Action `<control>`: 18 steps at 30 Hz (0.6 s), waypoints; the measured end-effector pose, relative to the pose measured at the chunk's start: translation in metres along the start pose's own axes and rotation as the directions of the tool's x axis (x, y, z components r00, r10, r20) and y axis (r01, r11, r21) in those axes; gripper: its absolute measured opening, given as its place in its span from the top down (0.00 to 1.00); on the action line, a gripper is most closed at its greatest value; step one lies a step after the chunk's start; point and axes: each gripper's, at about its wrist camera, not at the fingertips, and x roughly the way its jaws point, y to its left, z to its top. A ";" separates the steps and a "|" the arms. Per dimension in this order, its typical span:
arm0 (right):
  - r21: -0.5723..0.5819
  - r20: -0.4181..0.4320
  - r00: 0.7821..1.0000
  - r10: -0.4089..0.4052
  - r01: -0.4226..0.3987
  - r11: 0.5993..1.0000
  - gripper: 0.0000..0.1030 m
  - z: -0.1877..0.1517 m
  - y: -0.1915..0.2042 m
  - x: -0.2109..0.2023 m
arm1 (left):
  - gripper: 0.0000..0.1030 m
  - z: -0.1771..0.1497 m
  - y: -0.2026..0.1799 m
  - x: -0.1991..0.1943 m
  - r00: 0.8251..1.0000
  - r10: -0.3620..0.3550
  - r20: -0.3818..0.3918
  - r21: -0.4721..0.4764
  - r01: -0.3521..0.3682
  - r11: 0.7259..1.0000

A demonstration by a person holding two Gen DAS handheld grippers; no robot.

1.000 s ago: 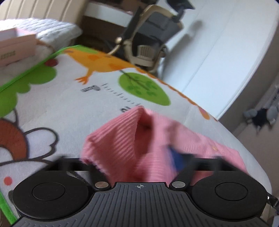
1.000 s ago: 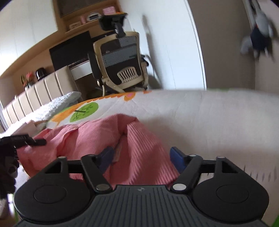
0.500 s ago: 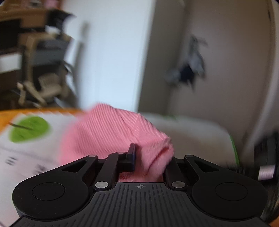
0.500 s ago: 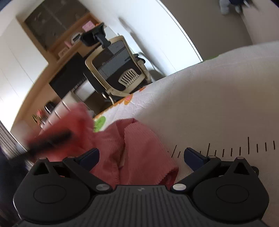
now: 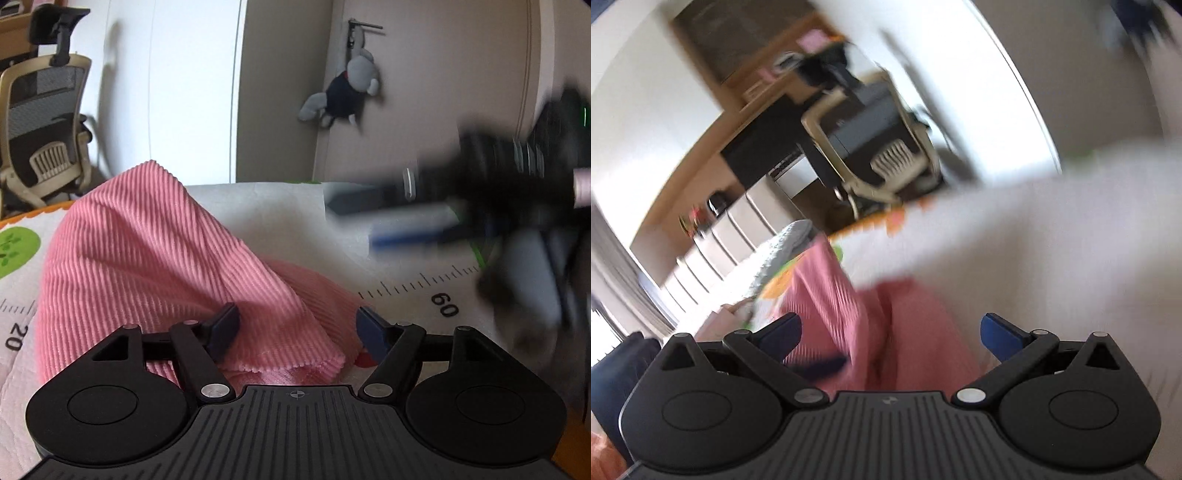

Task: Fold clothes

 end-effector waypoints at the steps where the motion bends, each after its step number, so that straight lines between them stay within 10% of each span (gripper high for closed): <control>1: -0.049 0.006 1.000 -0.014 0.014 0.999 0.00 0.012 0.010 0.003 | 0.25 0.000 0.001 0.000 1.000 -0.005 0.003 -0.007 0.006 1.000; 10: -0.247 -0.150 0.988 0.036 -0.072 0.966 0.07 0.049 0.069 0.129 | 0.24 -0.006 0.015 -0.004 0.999 -0.049 0.020 -0.033 0.050 0.998; 12: -0.243 -0.235 0.970 0.062 -0.120 0.963 0.17 0.042 0.078 0.156 | 0.24 -0.006 0.020 -0.006 0.998 -0.062 0.019 -0.045 0.063 0.997; 14: -0.233 -0.311 0.947 0.077 -0.154 0.960 0.50 0.035 0.083 0.170 | 0.23 -0.008 0.022 -0.007 0.998 -0.058 0.004 -0.029 0.059 0.998; 18: -0.257 -0.283 0.957 0.063 -0.139 0.956 0.71 0.034 0.086 0.148 | 0.15 -0.005 0.028 -0.023 0.990 -0.138 0.008 -0.014 0.138 0.990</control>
